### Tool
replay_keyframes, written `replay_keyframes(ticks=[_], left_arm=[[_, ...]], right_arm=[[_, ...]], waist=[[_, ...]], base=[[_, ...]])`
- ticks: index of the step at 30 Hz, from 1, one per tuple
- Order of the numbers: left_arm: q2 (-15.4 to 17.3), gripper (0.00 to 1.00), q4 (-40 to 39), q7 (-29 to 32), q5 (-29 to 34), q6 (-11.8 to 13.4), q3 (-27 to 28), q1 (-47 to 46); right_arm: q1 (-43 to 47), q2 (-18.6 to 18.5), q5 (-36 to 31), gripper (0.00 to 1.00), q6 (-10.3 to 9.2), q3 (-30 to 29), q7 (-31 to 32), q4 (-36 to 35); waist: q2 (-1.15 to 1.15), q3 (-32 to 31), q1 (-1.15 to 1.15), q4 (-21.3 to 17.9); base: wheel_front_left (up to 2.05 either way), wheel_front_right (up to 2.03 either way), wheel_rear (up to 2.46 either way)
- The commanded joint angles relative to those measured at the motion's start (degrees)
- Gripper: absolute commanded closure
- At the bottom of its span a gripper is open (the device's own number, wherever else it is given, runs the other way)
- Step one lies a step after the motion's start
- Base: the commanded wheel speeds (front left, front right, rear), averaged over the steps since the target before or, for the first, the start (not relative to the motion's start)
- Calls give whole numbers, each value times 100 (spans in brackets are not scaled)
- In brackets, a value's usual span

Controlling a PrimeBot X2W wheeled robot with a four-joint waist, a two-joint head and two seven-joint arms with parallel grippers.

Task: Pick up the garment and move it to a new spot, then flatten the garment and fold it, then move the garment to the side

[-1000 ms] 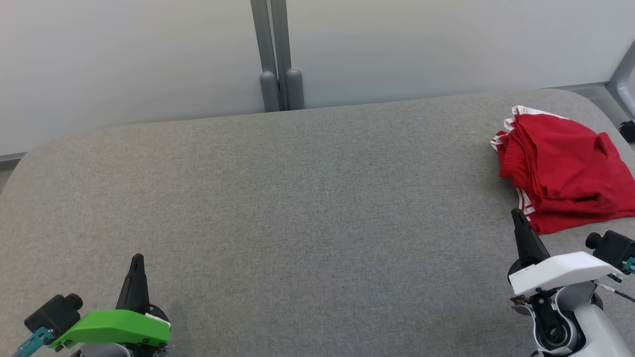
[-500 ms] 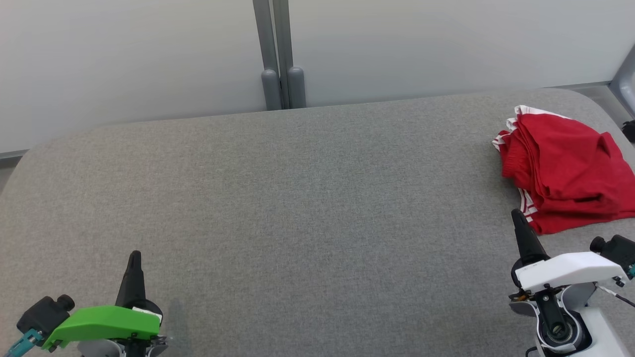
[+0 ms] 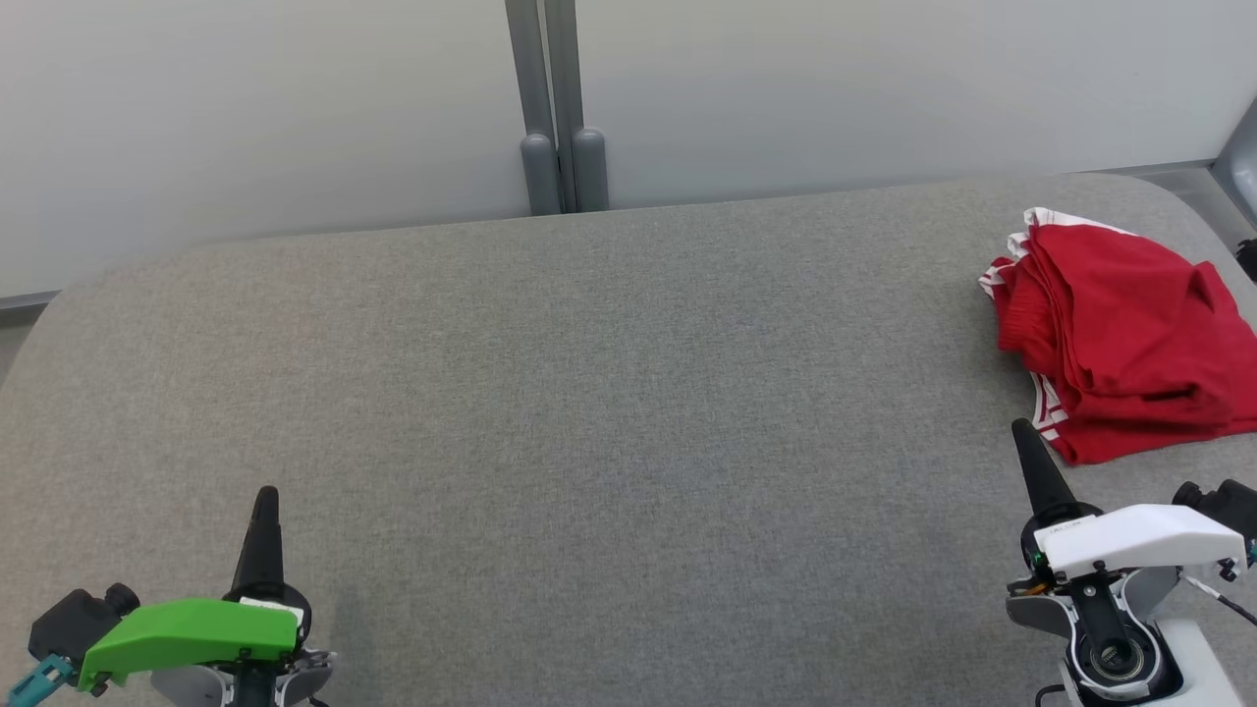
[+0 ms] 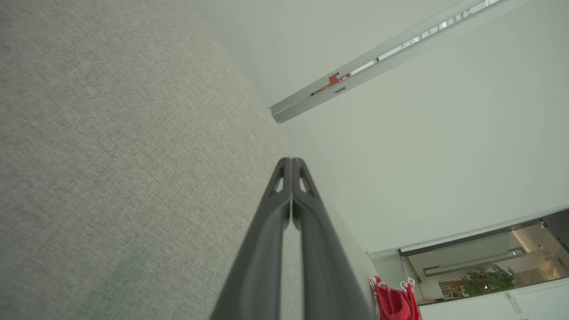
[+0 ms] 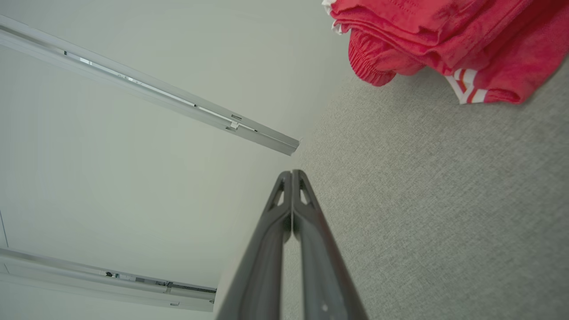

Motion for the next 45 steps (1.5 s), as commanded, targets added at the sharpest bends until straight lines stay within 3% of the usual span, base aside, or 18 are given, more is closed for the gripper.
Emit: replay_keyframes(ticks=[1,45], left_arm=[[8,100,-70,37,-149,-44,47,-155],[-154,100,-182,587,-2093,-135,327,-249]], right_arm=[[-16,-3,159,100,2,-54,42,-85],[152,314,1975,100,1,-438,602,-268]], waist=[[0,3,0,3],[0,77,0,88]], base=[[0,0,0],[0,0,0]])
